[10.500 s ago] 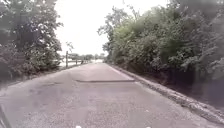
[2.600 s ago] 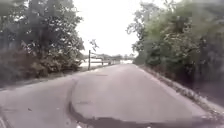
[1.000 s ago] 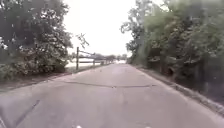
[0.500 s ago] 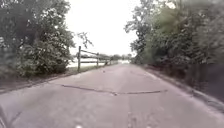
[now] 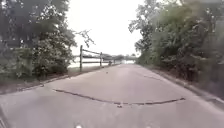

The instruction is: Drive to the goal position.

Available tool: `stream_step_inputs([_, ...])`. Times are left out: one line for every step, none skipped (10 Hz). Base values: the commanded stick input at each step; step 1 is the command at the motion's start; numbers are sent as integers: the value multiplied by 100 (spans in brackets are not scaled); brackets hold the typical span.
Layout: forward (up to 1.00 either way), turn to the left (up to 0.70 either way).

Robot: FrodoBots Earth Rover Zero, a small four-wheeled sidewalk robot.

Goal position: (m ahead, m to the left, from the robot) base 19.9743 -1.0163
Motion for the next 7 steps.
stream_step_inputs([100,-9])
stream_step_inputs([100,-9])
stream_step_inputs([100,-9])
stream_step_inputs([100,-9])
stream_step_inputs([100,-9])
stream_step_inputs([100,-9])
stream_step_inputs([100,-9])
